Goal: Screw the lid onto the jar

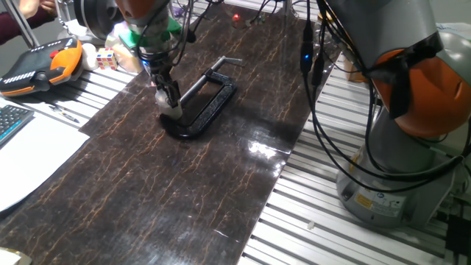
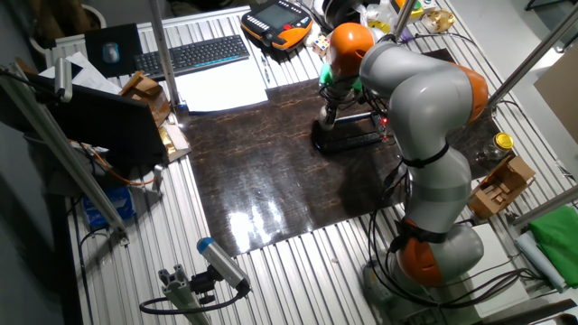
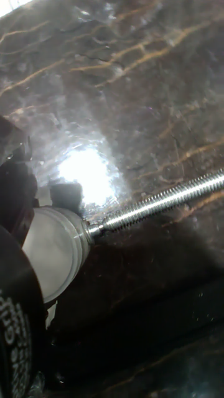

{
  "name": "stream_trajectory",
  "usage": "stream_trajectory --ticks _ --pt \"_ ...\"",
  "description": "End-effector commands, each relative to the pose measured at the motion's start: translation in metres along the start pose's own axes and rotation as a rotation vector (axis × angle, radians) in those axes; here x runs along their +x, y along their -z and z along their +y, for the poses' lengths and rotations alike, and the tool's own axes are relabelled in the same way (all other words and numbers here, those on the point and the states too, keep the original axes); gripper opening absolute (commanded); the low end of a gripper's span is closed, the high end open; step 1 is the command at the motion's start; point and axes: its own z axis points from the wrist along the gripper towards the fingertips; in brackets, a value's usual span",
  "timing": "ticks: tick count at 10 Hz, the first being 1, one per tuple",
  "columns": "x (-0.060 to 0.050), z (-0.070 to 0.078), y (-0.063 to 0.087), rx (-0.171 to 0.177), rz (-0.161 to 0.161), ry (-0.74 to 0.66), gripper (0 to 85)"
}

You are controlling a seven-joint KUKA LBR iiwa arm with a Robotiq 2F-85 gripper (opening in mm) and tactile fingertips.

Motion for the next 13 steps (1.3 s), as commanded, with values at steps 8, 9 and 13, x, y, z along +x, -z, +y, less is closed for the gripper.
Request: stream_trajectory --ticks 8,9,13 --pt "0.0004 -0.0001 0.0006 0.020 0.004 0.279 85.0" --pt "0.0004 -0.0001 0.0010 0.018 0.003 0.409 85.0" --pt "0.0001 -0.0011 0.0049 -0.007 -0.025 0.927 85.0"
